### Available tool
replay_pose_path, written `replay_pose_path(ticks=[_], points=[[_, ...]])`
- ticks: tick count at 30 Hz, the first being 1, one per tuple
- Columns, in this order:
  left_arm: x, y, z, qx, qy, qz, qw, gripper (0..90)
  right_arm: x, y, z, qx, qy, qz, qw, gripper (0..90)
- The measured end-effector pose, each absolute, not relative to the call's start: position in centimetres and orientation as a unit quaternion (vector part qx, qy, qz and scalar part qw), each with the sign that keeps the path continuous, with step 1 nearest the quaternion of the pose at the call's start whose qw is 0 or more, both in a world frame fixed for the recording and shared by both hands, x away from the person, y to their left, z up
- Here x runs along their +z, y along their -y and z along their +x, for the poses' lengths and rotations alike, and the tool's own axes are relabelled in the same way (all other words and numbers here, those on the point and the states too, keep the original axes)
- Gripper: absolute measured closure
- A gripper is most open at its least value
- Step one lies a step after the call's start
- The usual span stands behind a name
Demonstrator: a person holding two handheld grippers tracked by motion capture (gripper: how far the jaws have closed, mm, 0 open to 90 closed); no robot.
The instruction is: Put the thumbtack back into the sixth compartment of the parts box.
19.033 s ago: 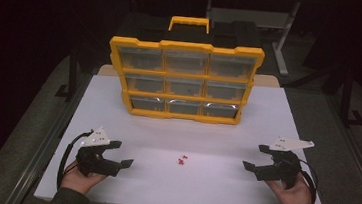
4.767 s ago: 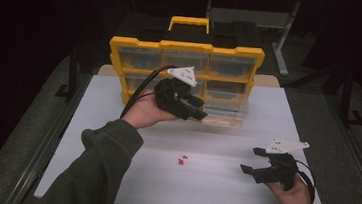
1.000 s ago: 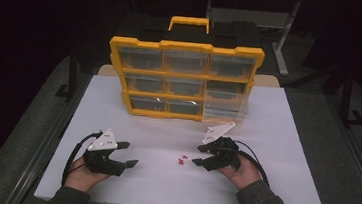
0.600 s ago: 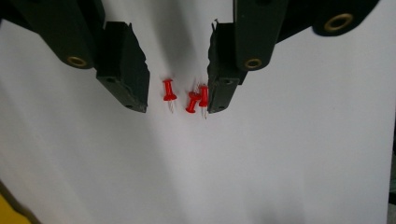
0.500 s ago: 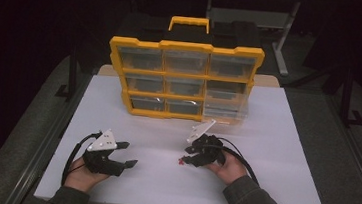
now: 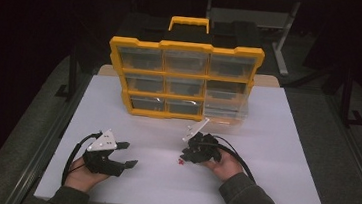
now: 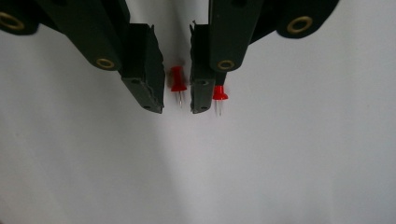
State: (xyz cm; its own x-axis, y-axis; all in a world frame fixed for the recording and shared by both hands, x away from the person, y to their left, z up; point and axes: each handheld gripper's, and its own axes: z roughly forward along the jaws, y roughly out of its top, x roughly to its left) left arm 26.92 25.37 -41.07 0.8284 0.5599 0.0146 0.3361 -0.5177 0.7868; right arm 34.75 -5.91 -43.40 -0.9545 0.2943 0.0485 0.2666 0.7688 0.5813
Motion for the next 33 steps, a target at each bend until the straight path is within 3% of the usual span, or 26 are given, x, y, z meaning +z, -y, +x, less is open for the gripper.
replay_pose_path(ticks=[8,33], points=[[-41.06,-25.55,26.93,0.133,-0.264,0.858,0.420,32.1,-43.67,5.96,34.85,0.303,-0.941,0.149,0.023,82.5],[-41.09,-25.71,26.95,0.129,-0.265,0.857,0.424,32.2,-42.98,6.36,34.67,0.308,-0.940,0.149,0.022,83.9]])
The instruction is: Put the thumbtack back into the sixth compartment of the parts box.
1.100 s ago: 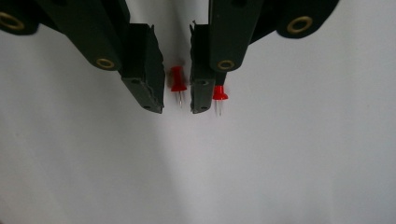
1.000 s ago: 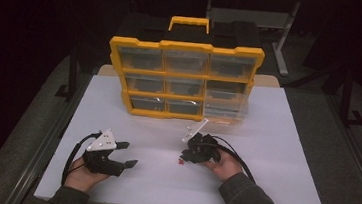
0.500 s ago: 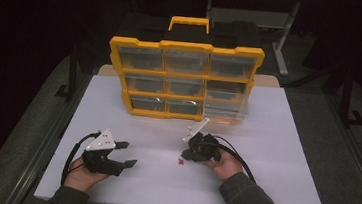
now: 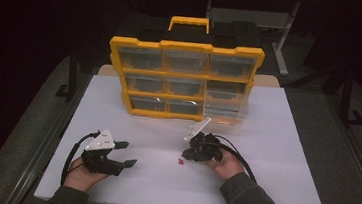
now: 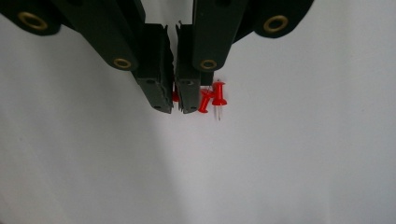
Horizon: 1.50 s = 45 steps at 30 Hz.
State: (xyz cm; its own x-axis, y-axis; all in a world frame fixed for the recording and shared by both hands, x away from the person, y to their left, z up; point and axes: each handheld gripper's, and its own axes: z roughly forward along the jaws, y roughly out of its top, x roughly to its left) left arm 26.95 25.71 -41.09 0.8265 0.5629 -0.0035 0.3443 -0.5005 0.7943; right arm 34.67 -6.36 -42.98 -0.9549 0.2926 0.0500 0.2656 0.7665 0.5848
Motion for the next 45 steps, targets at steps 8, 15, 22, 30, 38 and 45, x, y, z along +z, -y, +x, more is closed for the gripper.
replay_pose_path(ticks=[8,15,22,30,38,45], points=[[-41.1,-25.7,26.9,0.132,-0.263,0.856,0.424,32.3,-41.6,6.5,34.0,0.320,-0.937,0.137,0.013,83.9],[-41.0,-25.8,27.0,0.131,-0.261,0.859,0.421,32.3,-40.6,6.5,33.7,0.322,-0.938,0.125,0.006,83.8],[-41.0,-25.8,27.0,0.132,-0.262,0.856,0.425,32.3,-38.9,6.4,33.3,0.329,-0.937,0.115,0.005,83.7],[-40.9,-25.9,27.0,0.135,-0.260,0.856,0.425,32.3,-36.7,6.0,32.8,0.344,-0.934,0.097,0.001,83.7],[-41.0,-25.8,27.0,0.135,-0.262,0.855,0.427,32.4,-34.7,6.4,32.9,0.355,-0.930,0.093,-0.011,83.7],[-41.0,-25.8,26.9,0.136,-0.261,0.855,0.427,32.4,-33.4,7.0,33.3,0.362,-0.927,0.098,-0.017,83.6]])
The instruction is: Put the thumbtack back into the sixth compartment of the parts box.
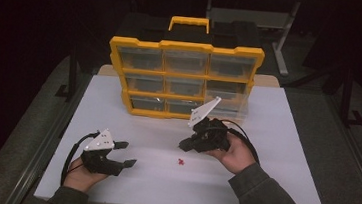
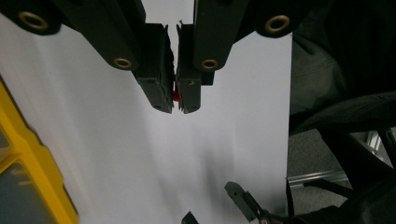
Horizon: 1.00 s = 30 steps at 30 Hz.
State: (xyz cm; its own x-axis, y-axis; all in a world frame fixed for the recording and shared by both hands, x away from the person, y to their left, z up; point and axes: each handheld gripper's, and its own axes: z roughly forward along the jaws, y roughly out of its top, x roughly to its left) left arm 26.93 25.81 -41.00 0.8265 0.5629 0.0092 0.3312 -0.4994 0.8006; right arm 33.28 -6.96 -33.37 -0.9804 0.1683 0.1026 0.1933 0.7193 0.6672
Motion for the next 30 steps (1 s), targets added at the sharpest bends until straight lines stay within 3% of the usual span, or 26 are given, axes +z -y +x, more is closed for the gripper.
replay_pose_path(ticks=[30], points=[[-41.0,-26.1,27.0,0.136,-0.263,0.856,0.425,33.0,-25.0,10.9,35.4,-0.384,0.916,-0.111,-0.014,83.8]])
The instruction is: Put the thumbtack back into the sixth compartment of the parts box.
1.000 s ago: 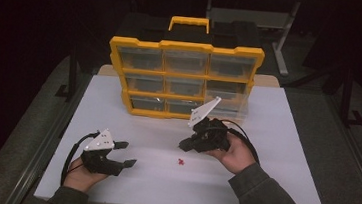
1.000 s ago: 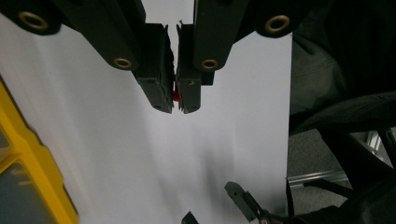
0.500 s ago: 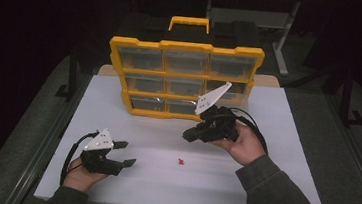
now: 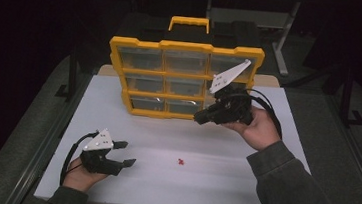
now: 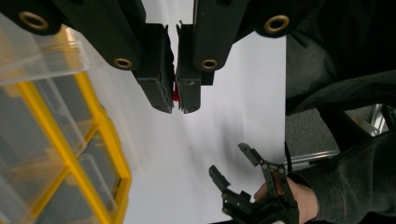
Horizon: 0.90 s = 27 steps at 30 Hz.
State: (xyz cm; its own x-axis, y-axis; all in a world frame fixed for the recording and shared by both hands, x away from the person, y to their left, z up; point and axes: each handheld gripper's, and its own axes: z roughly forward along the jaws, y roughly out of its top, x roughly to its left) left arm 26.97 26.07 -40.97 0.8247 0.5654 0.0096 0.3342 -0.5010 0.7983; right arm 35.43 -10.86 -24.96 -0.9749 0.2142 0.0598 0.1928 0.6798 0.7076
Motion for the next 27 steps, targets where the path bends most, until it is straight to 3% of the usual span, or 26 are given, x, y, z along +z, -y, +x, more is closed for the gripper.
replay_pose_path(ticks=[10,27], points=[[-41.0,-26.1,27.0,0.137,-0.263,0.855,0.426,33.1,-23.3,12.3,36.8,0.384,-0.913,0.132,0.030,83.7],[-41.0,-26.2,26.9,0.137,-0.264,0.854,0.426,33.1,-23.9,14.8,38.9,0.376,-0.903,0.205,0.040,83.6]])
